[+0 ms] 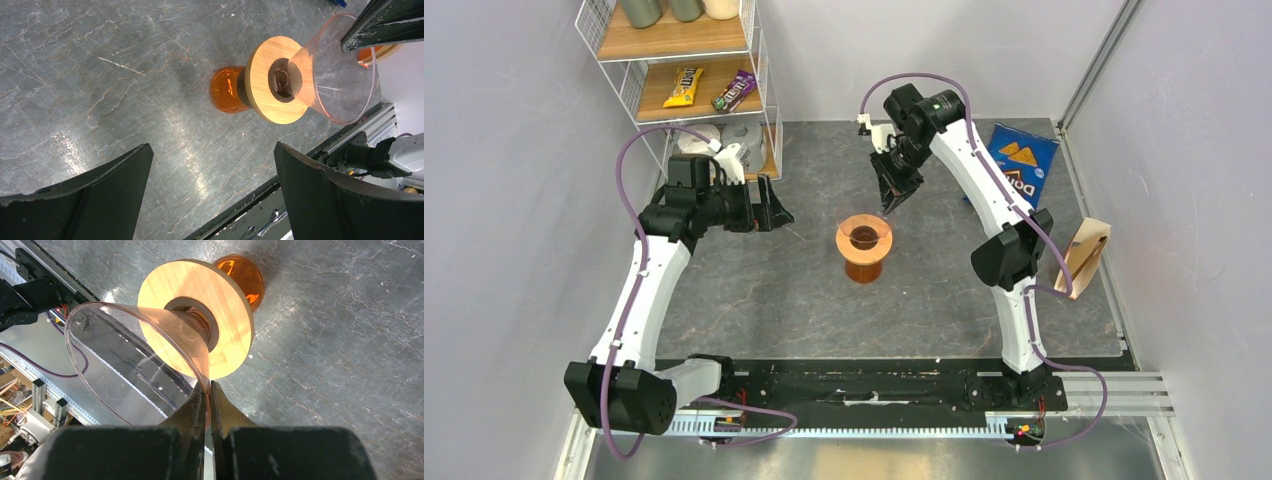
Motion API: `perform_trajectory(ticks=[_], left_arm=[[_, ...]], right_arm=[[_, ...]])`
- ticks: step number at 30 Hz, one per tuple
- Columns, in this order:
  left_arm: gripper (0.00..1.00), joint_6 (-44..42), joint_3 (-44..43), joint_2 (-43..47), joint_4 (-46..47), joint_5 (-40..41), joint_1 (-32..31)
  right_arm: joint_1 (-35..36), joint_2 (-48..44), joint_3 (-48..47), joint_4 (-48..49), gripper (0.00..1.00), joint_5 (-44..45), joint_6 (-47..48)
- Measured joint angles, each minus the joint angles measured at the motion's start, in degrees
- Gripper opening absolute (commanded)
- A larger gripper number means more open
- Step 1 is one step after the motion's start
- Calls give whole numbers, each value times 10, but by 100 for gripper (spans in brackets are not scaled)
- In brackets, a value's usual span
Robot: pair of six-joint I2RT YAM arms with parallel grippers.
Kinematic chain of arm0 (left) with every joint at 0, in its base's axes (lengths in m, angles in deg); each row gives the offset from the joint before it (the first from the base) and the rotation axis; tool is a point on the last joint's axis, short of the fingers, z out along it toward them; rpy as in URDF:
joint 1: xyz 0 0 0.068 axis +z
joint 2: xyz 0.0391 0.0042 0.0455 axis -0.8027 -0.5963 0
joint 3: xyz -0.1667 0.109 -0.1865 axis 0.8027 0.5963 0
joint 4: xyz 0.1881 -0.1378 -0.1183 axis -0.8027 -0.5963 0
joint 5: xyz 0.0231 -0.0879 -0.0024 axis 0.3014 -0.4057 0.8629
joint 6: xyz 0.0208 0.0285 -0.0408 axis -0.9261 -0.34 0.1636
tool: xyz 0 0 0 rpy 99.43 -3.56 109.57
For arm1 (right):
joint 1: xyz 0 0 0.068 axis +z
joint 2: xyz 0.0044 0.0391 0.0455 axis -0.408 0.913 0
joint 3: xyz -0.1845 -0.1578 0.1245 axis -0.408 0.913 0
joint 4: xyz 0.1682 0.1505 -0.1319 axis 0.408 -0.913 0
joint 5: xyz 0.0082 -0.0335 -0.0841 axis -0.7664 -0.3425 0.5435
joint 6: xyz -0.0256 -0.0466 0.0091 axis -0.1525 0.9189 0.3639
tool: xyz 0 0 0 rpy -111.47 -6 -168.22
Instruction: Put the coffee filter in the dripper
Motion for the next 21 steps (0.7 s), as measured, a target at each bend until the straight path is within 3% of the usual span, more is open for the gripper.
perform_trajectory(ticks=[2,6,17,21], left_arm=[[100,0,0,0,0,0,0],[100,0,0,0,2,0,0],[100,-4,-1,0,1,-5,0],[100,-27,-28,-4,-17,-29,0]], right_arm=[[-1,3,0,0,18,-2,1],[-3,7,0,0,45,-9,-1],[-14,4,0,0,70,-31,5],[-43,-19,3,2,90,-47,12]])
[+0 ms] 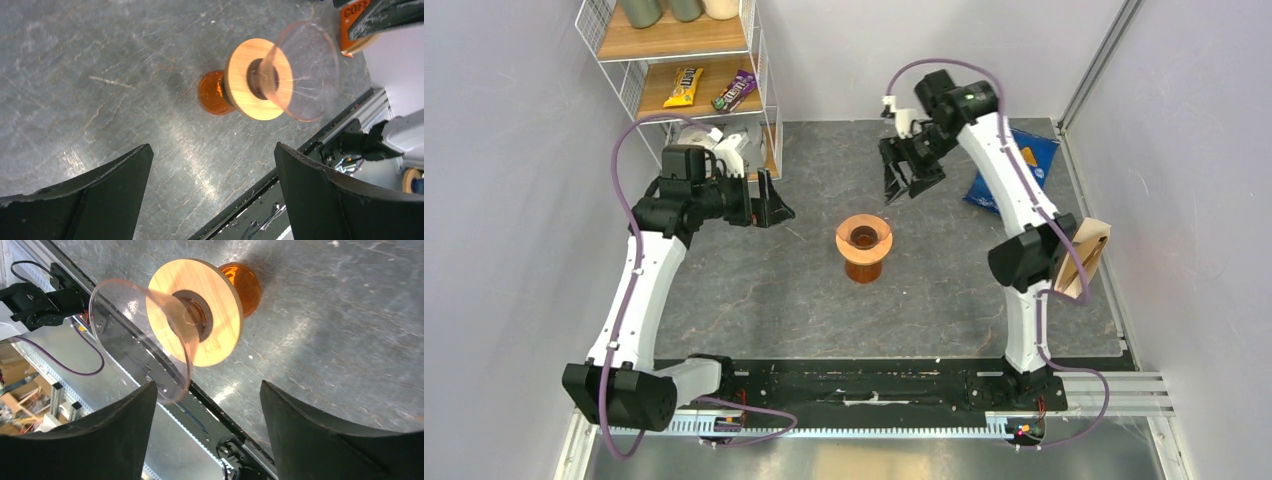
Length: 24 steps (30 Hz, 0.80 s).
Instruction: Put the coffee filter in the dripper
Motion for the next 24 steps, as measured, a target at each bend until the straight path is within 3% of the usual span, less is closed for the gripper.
perform_trajectory(ticks=[2,4,9,11,16,24], left_arm=[[100,-18,-33,-8,-18,-16,0],[100,-38,-73,-22,-38,-29,0],[99,-68,-163,-81,-91,-90,-12],[93,-70,-159,-96,-103,-97,-44],[74,-49,-126,-136,-113,-129,-106],[68,2,-109,-172,-101,-142,-115]], right_arm=[[-21,-36,25,13,97,-9,10],[-40,-91,70,45,97,-12,31],[-47,-237,189,142,97,-43,66],[-42,-266,217,165,91,-74,70],[-38,-238,253,179,83,-118,53],[-39,-182,321,193,69,-118,18]])
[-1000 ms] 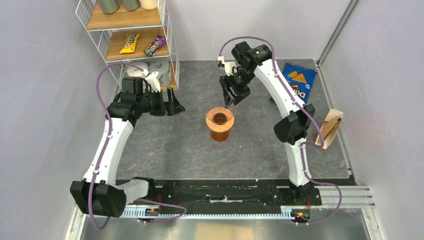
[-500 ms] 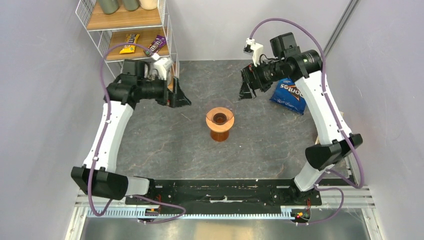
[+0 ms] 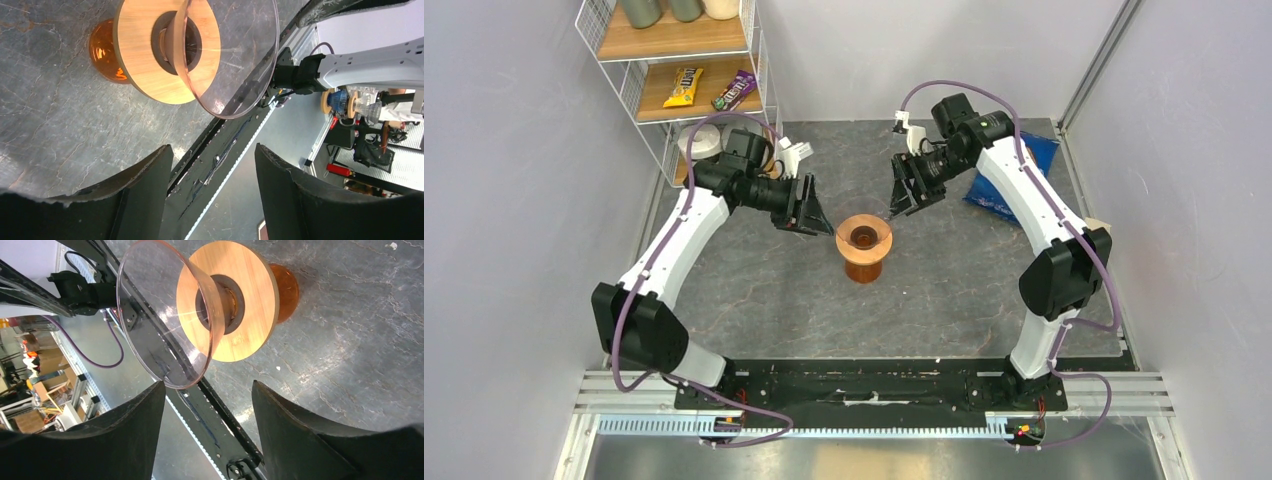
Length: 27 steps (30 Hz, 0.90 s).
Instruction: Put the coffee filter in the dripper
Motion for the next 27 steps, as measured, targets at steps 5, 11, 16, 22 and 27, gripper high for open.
perform_trajectory(ticks=[5,11,16,22,27], left_arm=[[62,23,0,-21,17,-3,-4],[57,46,0,-51,43,-15,-4],[53,61,-2,-64,62,-20,-9],[46,76,-7,-77,77,-26,-12],[40,87,-7,-82,87,-27,-12]], right_arm=[[0,0,2,13,63,-17,-24],[0,3,2,18,55,-33,-36],[0,11,2,21,48,-35,-38],[0,25,2,24,34,-35,-40],[0,36,2,28,28,-35,-40]])
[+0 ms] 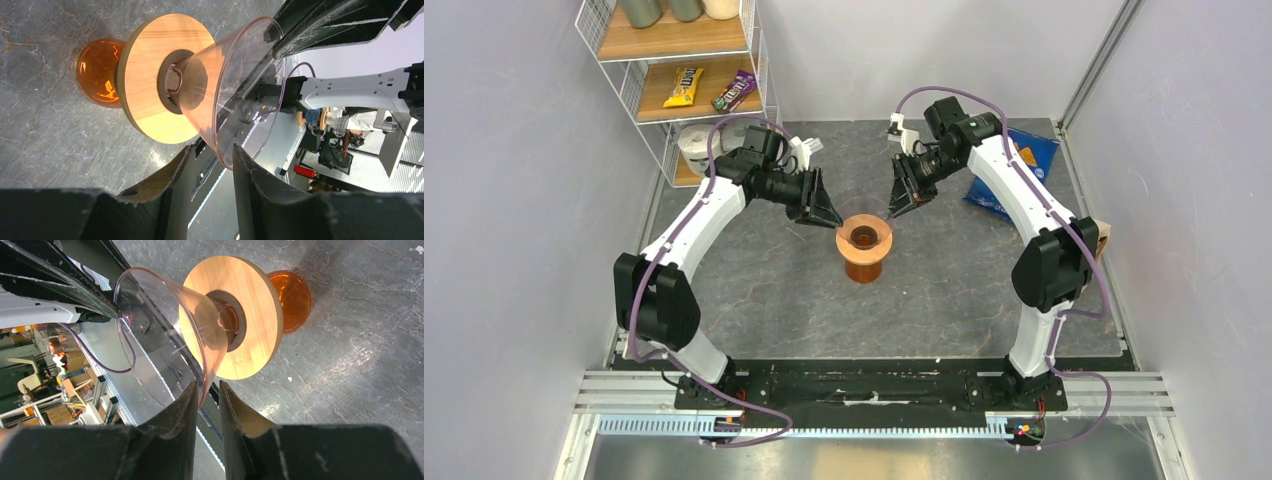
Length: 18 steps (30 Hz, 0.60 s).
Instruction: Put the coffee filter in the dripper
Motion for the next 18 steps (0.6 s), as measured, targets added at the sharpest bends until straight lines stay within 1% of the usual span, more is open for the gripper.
perform_trajectory(ticks=[6,11,14,16,18], left_arm=[[34,10,-3,-8,8,0,0],[29,16,-3,-8,12,-2,0],[28,22,-3,-8,12,-3,0],[27,27,-3,-9,12,-7,-1],[26,30,-3,-9,12,-12,-2]], right_arm=[[0,9,-9,0,23,0,-2],[0,14,-18,0,16,0,-3],[0,19,-23,0,8,0,-5],[0,23,-26,0,1,1,-6],[0,27,-28,1,0,3,-6]])
